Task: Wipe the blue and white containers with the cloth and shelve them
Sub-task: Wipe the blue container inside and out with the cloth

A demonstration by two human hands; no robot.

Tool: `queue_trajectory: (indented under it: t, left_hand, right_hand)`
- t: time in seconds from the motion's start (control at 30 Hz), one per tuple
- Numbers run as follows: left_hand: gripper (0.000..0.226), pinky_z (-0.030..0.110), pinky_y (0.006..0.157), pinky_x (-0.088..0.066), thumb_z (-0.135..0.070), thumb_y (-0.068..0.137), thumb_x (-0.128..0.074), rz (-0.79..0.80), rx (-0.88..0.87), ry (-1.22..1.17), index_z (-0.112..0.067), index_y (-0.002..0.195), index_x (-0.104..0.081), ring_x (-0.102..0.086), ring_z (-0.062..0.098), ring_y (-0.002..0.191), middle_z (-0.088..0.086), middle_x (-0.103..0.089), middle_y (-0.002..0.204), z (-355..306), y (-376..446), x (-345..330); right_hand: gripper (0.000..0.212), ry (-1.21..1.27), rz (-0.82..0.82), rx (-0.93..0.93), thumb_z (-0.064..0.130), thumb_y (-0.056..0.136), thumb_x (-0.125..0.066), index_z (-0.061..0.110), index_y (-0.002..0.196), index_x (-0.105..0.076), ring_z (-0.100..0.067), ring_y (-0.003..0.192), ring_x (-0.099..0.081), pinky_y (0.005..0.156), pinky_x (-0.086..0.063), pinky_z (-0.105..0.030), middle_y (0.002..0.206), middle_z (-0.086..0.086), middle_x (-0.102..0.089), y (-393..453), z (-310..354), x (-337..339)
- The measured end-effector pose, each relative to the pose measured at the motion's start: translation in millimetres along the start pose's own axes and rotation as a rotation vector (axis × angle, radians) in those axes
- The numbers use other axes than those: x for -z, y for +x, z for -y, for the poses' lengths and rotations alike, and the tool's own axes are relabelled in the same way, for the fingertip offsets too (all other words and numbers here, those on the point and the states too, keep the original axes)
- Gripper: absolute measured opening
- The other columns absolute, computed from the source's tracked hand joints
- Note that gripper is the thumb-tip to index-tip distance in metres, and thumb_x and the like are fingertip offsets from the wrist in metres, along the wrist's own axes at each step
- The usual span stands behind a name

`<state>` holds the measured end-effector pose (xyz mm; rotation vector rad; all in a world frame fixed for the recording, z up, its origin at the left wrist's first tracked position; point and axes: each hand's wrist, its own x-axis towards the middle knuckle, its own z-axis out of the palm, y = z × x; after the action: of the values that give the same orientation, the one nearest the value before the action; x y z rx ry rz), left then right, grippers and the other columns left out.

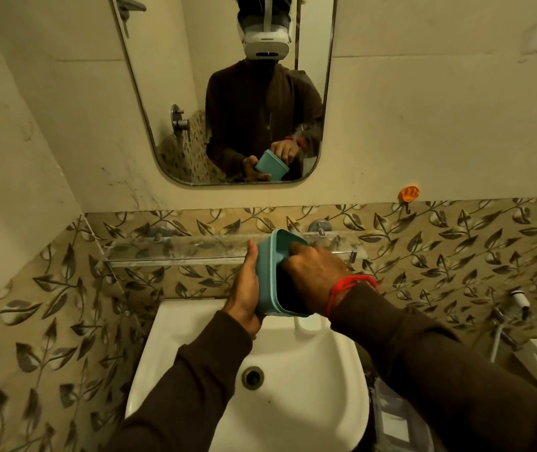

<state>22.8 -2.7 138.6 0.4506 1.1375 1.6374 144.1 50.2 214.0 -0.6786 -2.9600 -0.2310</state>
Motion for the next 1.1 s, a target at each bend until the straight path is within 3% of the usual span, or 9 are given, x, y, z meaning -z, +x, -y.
queue_trajectory:
  t: [0.17, 0.33, 0.47, 0.6, 0.7, 0.8, 0.93, 1.03, 1.1]
  left_hand:
    - [0.073, 0.052, 0.088, -0.059, -0.075, 0.091, -0.038, 0.042, 0.043, -0.101, -0.02, 0.123, -0.073, -0.071, 0.037, 0.11, 0.02, -0.075, 0.119, 2.8, -3.0, 4.2]
    - [0.066, 0.057, 0.098, -0.054, -0.07, 0.094, -0.039, 0.094, 0.095, -0.223, -0.021, 0.129, -0.067, -0.068, 0.041, 0.115, 0.021, -0.072, 0.125, 9.9, -7.4, -20.6]
    - [0.065, 0.056, 0.089, -0.059, -0.072, 0.094, -0.038, 0.06, 0.008, -0.125, -0.023, 0.119, -0.072, -0.073, 0.037, 0.107, 0.019, -0.077, 0.116, -5.2, 1.5, -15.5]
    - [0.071, 0.058, 0.091, -0.057, -0.076, 0.09, -0.038, -0.025, -0.002, -0.019, -0.022, 0.122, -0.071, -0.07, 0.038, 0.11, 0.02, -0.075, 0.118, -8.0, 4.1, -8.2]
    - [0.073, 0.049, 0.084, -0.059, -0.077, 0.088, -0.042, -0.012, -0.002, -0.03, -0.02, 0.123, -0.072, -0.071, 0.036, 0.11, 0.02, -0.074, 0.122, -8.8, -0.1, -4.4]
    - [0.071, 0.05, 0.081, -0.061, -0.074, 0.09, -0.04, 0.053, 0.005, -0.185, -0.018, 0.114, -0.078, -0.074, 0.036, 0.105, 0.02, -0.074, 0.121, -9.4, -4.5, -0.7]
    - [0.075, 0.053, 0.078, -0.061, -0.076, 0.092, -0.033, 0.096, 0.052, -0.33, -0.022, 0.13, -0.067, -0.07, 0.04, 0.108, 0.021, -0.071, 0.125, -11.5, -9.4, -7.5]
    - [0.075, 0.053, 0.08, -0.059, -0.077, 0.092, -0.028, 0.09, 0.052, -0.344, -0.026, 0.138, -0.059, -0.061, 0.043, 0.12, 0.022, -0.064, 0.136, -6.1, -13.4, -16.4]
    - [0.073, 0.054, 0.078, -0.061, -0.077, 0.093, -0.026, 0.082, 0.042, -0.346, -0.029, 0.135, -0.061, -0.062, 0.043, 0.119, 0.02, -0.069, 0.13, 0.6, -15.0, -22.9]
  right_hand:
    - [0.025, 0.267, 0.023, 0.129, 0.024, 0.088, -0.062, 0.015, 0.111, -0.064, -0.026, 0.096, -0.06, 0.084, -0.053, -0.04, 0.107, -0.01, -0.061, -8.8, -0.2, -0.9]
    - [0.034, 0.095, -0.308, -0.051, 0.023, 0.083, -0.065, 0.016, 0.117, -0.06, -0.037, 0.098, -0.06, 0.079, -0.049, -0.043, 0.114, -0.014, -0.06, 5.8, -13.6, 6.8]
    - [0.064, -0.145, -0.114, -0.08, 0.039, 0.067, -0.08, 0.016, 0.121, -0.054, -0.035, 0.111, -0.056, 0.098, -0.04, -0.049, 0.121, -0.013, -0.057, 7.7, -8.8, 11.3]
    - [0.044, -0.181, 0.037, 0.009, 0.035, 0.08, -0.071, 0.017, 0.117, -0.056, -0.029, 0.103, -0.059, 0.099, -0.037, -0.047, 0.11, -0.008, -0.065, 3.3, 6.5, 9.9]
    - [0.034, 0.014, 0.051, 0.04, 0.031, 0.086, -0.063, 0.018, 0.116, -0.056, -0.028, 0.101, -0.06, 0.096, -0.042, -0.042, 0.109, -0.008, -0.066, -6.5, 12.9, 2.4]
    - [0.023, 0.701, 0.094, -0.098, 0.016, 0.089, -0.058, 0.02, 0.112, -0.058, -0.024, 0.1, -0.062, 0.083, -0.054, -0.037, 0.11, -0.006, -0.065, -9.0, 0.6, 11.0]
    - [0.016, 1.218, -0.248, -0.326, 0.019, 0.089, -0.062, 0.031, 0.099, -0.061, -0.013, 0.096, -0.062, 0.079, -0.057, -0.034, 0.096, 0.011, -0.064, -0.8, -10.0, 16.1]
    - [0.016, 1.028, -0.529, -0.44, 0.026, 0.083, -0.067, 0.032, 0.094, -0.057, -0.009, 0.087, -0.059, 0.074, -0.054, -0.028, 0.085, 0.017, -0.058, 5.1, -19.4, 17.0]
    - [0.02, 0.86, -0.489, -0.442, 0.028, 0.082, -0.068, 0.032, 0.093, -0.053, -0.012, 0.087, -0.058, 0.073, -0.055, -0.032, 0.087, 0.012, -0.059, 7.3, -24.3, 18.8]
